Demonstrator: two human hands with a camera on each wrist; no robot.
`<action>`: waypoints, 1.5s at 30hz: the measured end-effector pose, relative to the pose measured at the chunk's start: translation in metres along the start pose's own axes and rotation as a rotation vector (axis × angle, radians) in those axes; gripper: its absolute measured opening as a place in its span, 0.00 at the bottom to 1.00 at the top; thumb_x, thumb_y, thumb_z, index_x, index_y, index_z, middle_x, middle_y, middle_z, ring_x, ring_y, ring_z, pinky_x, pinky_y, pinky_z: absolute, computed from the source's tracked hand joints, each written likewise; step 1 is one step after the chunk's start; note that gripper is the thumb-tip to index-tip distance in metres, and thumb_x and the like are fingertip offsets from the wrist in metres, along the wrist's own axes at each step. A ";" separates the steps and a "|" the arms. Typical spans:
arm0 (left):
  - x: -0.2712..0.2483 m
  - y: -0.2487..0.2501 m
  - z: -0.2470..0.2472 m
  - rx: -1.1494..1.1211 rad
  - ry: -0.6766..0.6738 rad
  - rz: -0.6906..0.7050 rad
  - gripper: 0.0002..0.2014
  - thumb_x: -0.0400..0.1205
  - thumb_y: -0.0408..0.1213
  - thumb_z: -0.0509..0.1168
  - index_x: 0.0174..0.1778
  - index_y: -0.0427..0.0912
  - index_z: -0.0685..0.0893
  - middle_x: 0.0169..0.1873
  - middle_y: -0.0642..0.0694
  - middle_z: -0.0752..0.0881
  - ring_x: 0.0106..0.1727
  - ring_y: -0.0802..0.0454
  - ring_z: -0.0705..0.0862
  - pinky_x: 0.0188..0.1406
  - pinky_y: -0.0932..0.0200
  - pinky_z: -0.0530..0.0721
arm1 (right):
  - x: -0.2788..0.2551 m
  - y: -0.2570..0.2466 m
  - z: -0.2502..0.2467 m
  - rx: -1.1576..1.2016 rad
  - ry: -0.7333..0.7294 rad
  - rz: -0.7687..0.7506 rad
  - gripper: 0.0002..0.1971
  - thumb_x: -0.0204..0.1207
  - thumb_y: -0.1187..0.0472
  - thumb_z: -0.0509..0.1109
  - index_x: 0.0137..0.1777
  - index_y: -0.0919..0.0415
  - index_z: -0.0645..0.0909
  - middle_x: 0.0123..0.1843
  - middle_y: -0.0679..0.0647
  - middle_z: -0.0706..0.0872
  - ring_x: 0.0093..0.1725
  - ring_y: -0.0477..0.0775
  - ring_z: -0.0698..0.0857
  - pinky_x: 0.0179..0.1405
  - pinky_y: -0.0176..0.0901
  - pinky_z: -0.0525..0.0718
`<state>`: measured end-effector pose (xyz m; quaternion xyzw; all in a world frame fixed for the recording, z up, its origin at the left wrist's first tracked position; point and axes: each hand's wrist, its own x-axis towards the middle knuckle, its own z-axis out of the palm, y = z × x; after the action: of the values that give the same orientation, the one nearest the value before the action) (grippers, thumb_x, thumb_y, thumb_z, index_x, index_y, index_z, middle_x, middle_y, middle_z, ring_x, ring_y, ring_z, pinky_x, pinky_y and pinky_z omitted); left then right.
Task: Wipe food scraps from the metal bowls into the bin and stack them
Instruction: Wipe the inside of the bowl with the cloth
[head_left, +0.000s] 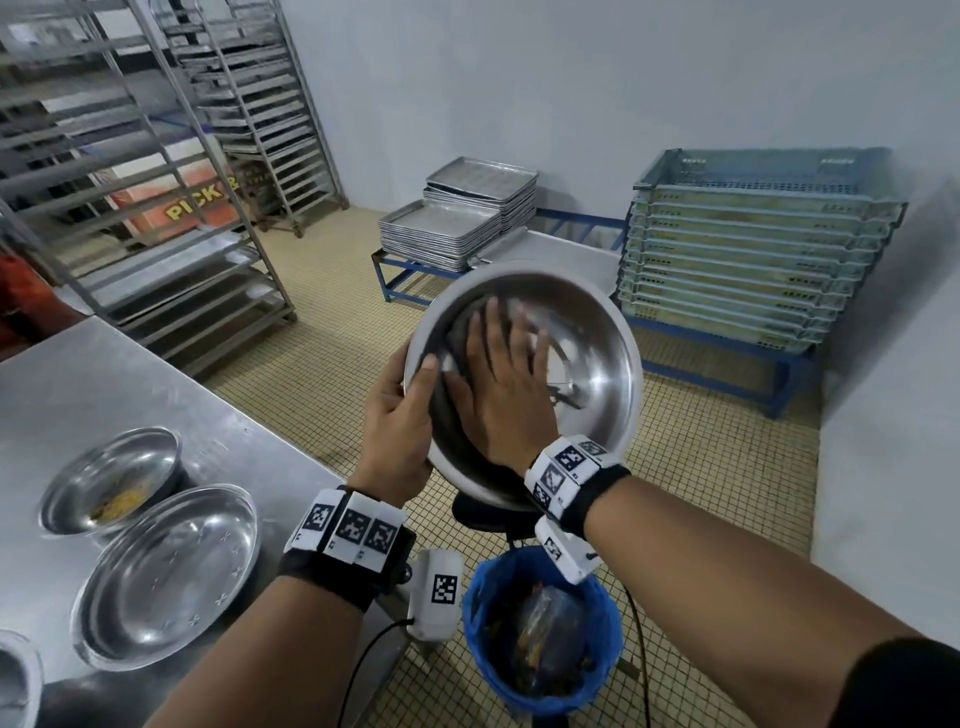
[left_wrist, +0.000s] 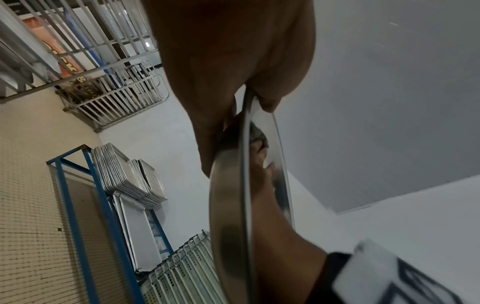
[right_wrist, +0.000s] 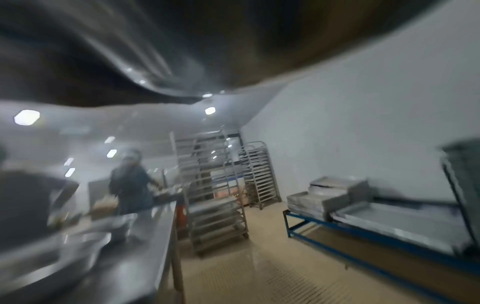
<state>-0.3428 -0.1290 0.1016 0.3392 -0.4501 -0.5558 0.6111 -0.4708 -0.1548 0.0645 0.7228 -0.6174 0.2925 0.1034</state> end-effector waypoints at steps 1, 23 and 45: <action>0.000 0.000 -0.002 -0.003 -0.002 0.002 0.13 0.92 0.32 0.61 0.66 0.49 0.88 0.59 0.41 0.93 0.58 0.45 0.91 0.55 0.51 0.92 | -0.002 0.000 -0.001 -0.022 -0.015 -0.079 0.34 0.91 0.42 0.47 0.91 0.60 0.49 0.92 0.60 0.48 0.90 0.65 0.43 0.87 0.68 0.38; 0.019 0.014 -0.017 0.041 0.127 0.039 0.13 0.94 0.36 0.61 0.72 0.43 0.85 0.64 0.37 0.91 0.67 0.37 0.89 0.67 0.40 0.88 | -0.034 -0.003 0.002 0.299 -0.480 -0.320 0.32 0.91 0.41 0.40 0.91 0.50 0.38 0.91 0.45 0.36 0.88 0.43 0.31 0.88 0.47 0.35; 0.009 0.029 -0.020 0.164 0.096 0.153 0.16 0.94 0.34 0.61 0.77 0.36 0.81 0.53 0.45 0.93 0.49 0.49 0.92 0.43 0.56 0.92 | -0.008 0.045 -0.003 -0.170 -0.323 0.033 0.48 0.82 0.29 0.27 0.90 0.66 0.44 0.91 0.63 0.42 0.89 0.64 0.34 0.87 0.63 0.31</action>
<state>-0.3139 -0.1351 0.1221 0.3790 -0.4887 -0.4520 0.6428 -0.5151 -0.1563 0.0531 0.7388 -0.6604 0.1209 0.0587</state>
